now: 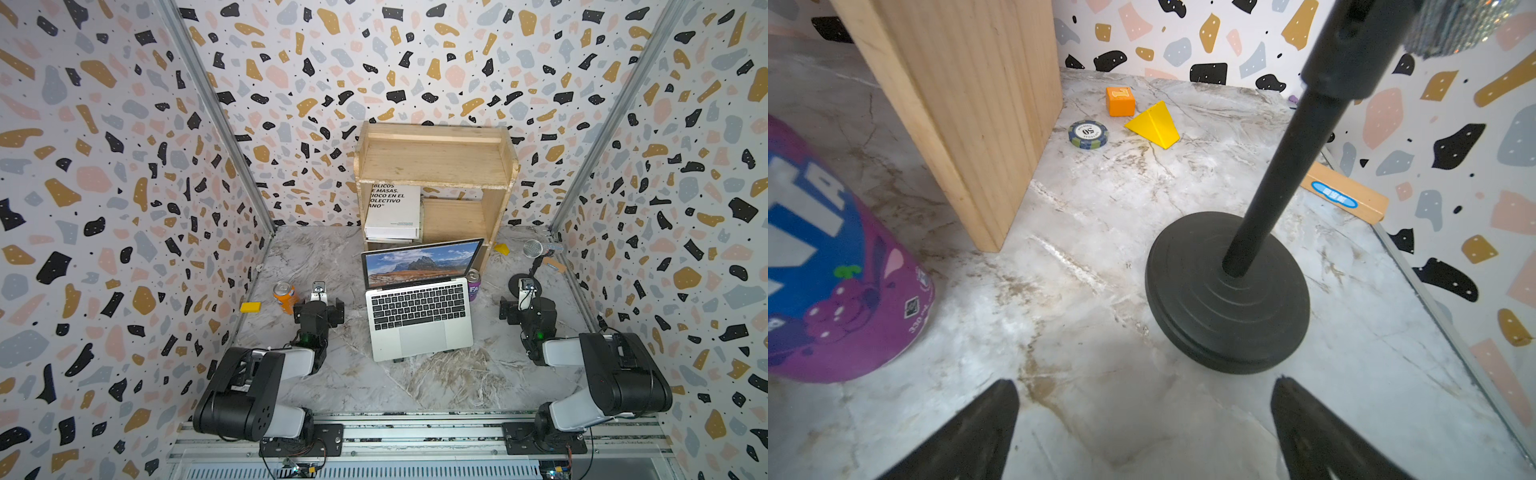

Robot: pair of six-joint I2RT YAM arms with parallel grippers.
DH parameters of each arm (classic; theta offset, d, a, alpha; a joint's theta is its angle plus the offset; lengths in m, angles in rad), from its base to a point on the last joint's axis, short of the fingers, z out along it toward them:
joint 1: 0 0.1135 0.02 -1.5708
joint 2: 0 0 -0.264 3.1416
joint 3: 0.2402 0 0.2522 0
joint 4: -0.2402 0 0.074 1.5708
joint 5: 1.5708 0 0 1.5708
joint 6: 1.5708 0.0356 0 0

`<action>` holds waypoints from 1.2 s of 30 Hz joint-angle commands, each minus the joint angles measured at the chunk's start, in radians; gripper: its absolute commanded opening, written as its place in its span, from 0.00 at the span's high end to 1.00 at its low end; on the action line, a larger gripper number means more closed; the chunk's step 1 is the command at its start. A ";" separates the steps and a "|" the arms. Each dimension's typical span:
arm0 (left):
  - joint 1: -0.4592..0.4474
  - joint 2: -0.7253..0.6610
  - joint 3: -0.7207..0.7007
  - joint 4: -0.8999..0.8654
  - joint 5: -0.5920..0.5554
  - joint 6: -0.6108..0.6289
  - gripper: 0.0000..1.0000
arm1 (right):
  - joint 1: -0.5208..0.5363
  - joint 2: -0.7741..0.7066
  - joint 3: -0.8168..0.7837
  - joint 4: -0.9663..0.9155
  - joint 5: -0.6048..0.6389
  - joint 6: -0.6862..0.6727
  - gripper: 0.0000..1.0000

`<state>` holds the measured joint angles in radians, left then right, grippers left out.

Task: Close the laptop lid and set it aside
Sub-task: Close the lid of the laptop.

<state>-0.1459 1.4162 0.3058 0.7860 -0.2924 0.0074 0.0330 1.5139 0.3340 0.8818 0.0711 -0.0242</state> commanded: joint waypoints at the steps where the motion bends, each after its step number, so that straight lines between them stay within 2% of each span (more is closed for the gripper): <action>1: 0.005 -0.004 0.018 0.024 0.009 -0.001 0.00 | -0.003 0.000 0.029 -0.020 -0.005 -0.002 0.00; 6: 0.004 -0.013 0.012 0.029 0.000 -0.002 0.00 | -0.002 -0.003 0.026 -0.018 -0.005 -0.002 0.00; 10: 0.002 -0.085 0.069 -0.127 -0.017 -0.010 0.00 | -0.003 -0.067 0.063 -0.118 0.072 0.023 0.00; 13: -0.005 -0.142 0.138 -0.325 -0.085 -0.069 0.00 | -0.003 -0.162 0.148 -0.370 0.124 0.035 0.00; 17: -0.013 -0.219 0.257 -0.619 -0.090 -0.175 0.00 | -0.003 -0.280 0.247 -0.635 0.225 0.118 0.00; 18: -0.021 -0.237 0.288 -0.679 -0.104 -0.202 0.00 | -0.003 -0.307 0.280 -0.693 0.258 0.158 0.00; 20: -0.026 -0.285 0.341 -0.784 -0.115 -0.273 0.00 | -0.003 -0.339 0.383 -0.894 0.343 0.345 0.00; 21: -0.027 -0.305 0.369 -0.838 -0.113 -0.321 0.00 | -0.003 -0.343 0.441 -1.013 0.344 0.406 0.00; 24: -0.029 -0.360 0.441 -0.959 -0.085 -0.494 0.00 | -0.002 -0.315 0.612 -1.267 0.272 0.512 0.00; 27: -0.029 -0.411 0.537 -1.099 -0.004 -0.578 0.00 | -0.003 -0.276 0.783 -1.471 0.177 0.571 0.02; 31: -0.029 -0.464 0.701 -1.233 0.078 -0.624 0.00 | -0.002 -0.280 0.925 -1.579 0.013 0.598 0.09; 33: -0.028 -0.467 0.796 -1.329 0.093 -0.667 0.00 | -0.002 -0.299 0.987 -1.623 -0.041 0.635 0.09; 36: -0.028 -0.417 0.982 -1.458 0.202 -0.691 0.00 | -0.002 -0.313 1.095 -1.680 -0.128 0.687 0.10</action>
<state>-0.1715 0.9783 1.1614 -0.5213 -0.2005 -0.6151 0.0299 1.2434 1.3308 -0.6559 0.0719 0.5789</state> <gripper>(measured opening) 0.999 0.907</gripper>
